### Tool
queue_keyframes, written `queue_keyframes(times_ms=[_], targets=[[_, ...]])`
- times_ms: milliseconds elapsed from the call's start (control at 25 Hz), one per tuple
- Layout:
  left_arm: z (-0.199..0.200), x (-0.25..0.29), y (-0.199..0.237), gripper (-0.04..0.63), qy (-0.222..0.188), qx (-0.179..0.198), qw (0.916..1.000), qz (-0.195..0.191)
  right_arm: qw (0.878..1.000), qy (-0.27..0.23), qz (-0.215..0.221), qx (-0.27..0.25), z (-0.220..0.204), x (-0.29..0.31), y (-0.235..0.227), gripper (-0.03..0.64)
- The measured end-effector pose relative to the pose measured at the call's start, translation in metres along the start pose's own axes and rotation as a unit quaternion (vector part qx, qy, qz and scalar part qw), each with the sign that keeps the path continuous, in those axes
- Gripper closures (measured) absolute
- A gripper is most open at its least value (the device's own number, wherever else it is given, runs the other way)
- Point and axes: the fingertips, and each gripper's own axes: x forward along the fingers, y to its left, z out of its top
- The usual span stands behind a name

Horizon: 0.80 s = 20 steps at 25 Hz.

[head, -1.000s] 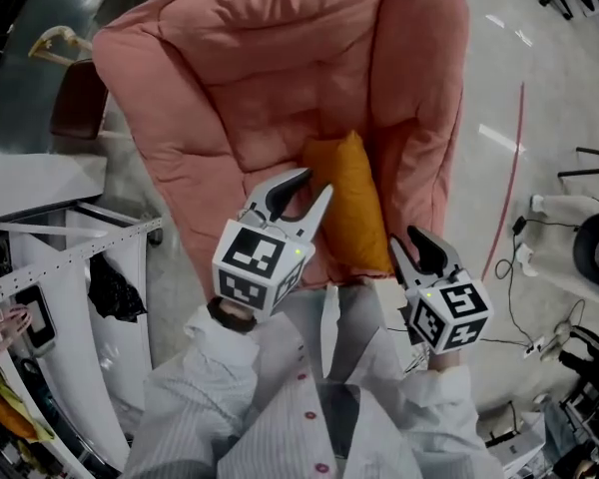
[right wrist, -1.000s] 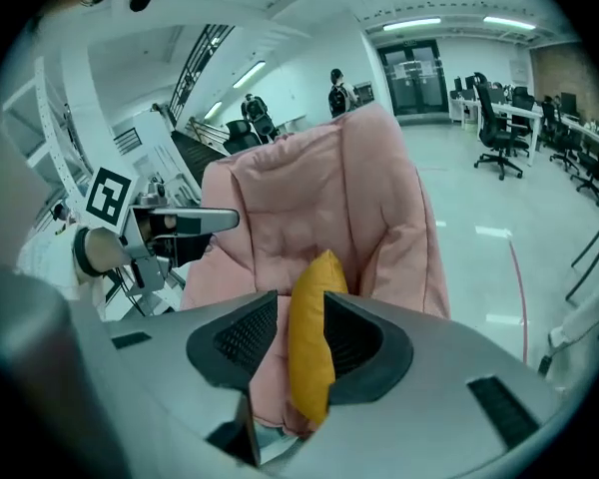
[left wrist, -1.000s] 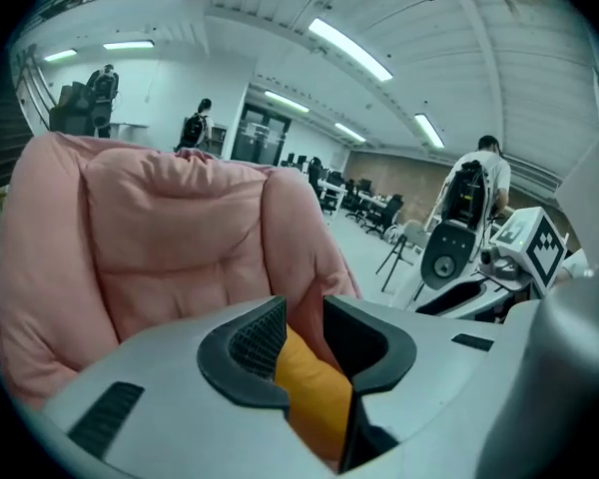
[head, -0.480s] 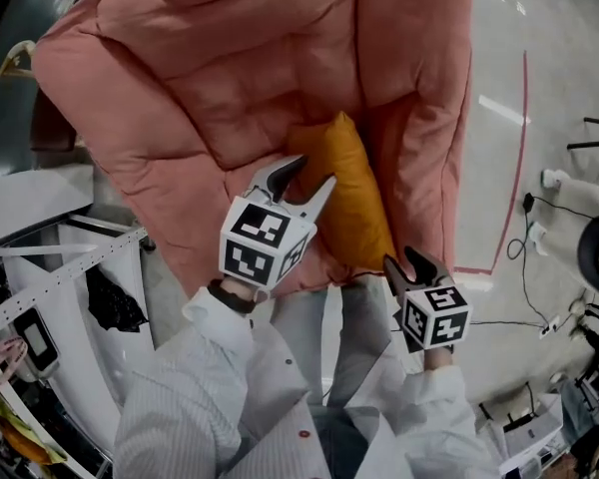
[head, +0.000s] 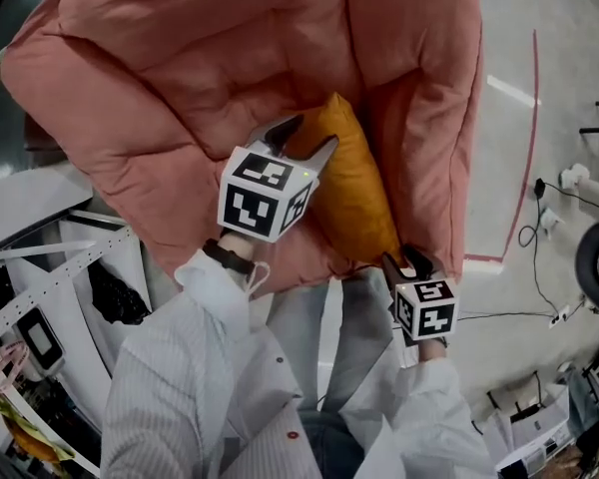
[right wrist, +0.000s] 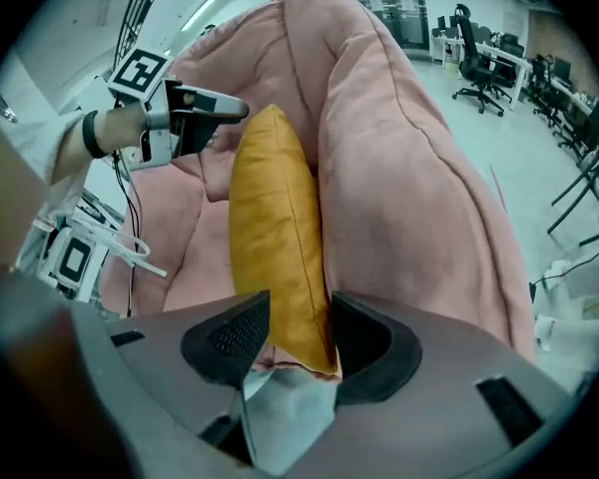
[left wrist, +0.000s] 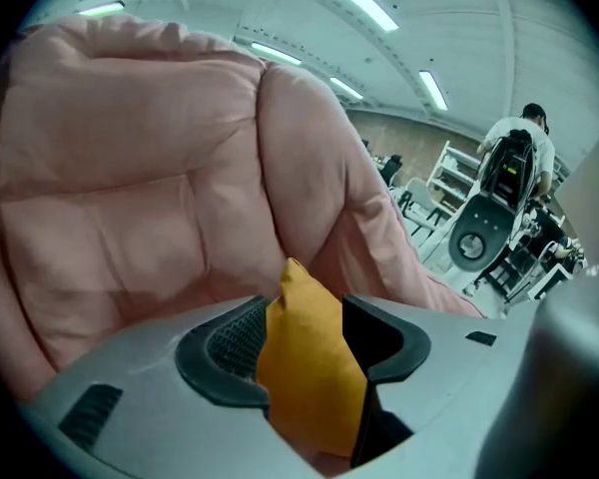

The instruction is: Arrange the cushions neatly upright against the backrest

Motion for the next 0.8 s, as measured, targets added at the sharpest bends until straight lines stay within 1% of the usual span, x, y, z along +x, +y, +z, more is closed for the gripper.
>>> queue_keyframes(times_ms=[120, 280, 440, 600, 640, 680, 760, 800], targets=[[-0.002, 0.013, 0.005, 0.357, 0.012, -0.002, 0.9999, 0.001, 1.0, 0.019, -0.003, -0.018, -0.004, 0.001, 0.003, 0.46], [-0.005, 0.026, 0.008, 0.345, 0.025, -0.002, 0.9997, -0.002, 0.999, 0.051, 0.004, -0.01, -0.018, 0.002, 0.006, 0.46], [-0.008, 0.033, 0.011, 0.323, 0.034, 0.006, 0.9994, -0.002, 0.998, 0.062, -0.018, -0.018, -0.026, 0.008, 0.0, 0.462], [-0.01, 0.043, 0.009, 0.327, 0.046, 0.017, 0.9988, -0.005, 0.997, 0.07, -0.017, -0.022, -0.026, 0.013, -0.006, 0.462], [-0.01, 0.045, 0.006, 0.346, 0.049, 0.02, 0.9986, -0.008, 0.997, 0.068, -0.013, -0.021, -0.025, 0.013, -0.007, 0.471], [-0.01, 0.047, 0.003, 0.375, 0.052, 0.023, 0.9983, -0.01, 0.998, 0.065, -0.011, -0.02, -0.025, 0.013, -0.007, 0.502], [-0.01, 0.048, 0.0, 0.41, 0.058, 0.032, 0.9978, -0.011, 0.998, 0.059, -0.008, -0.019, -0.024, 0.013, -0.005, 0.559], [-0.011, 0.048, -0.001, 0.424, 0.059, 0.035, 0.9976, -0.01, 0.998, 0.059, -0.006, -0.018, -0.023, 0.013, -0.004, 0.573]])
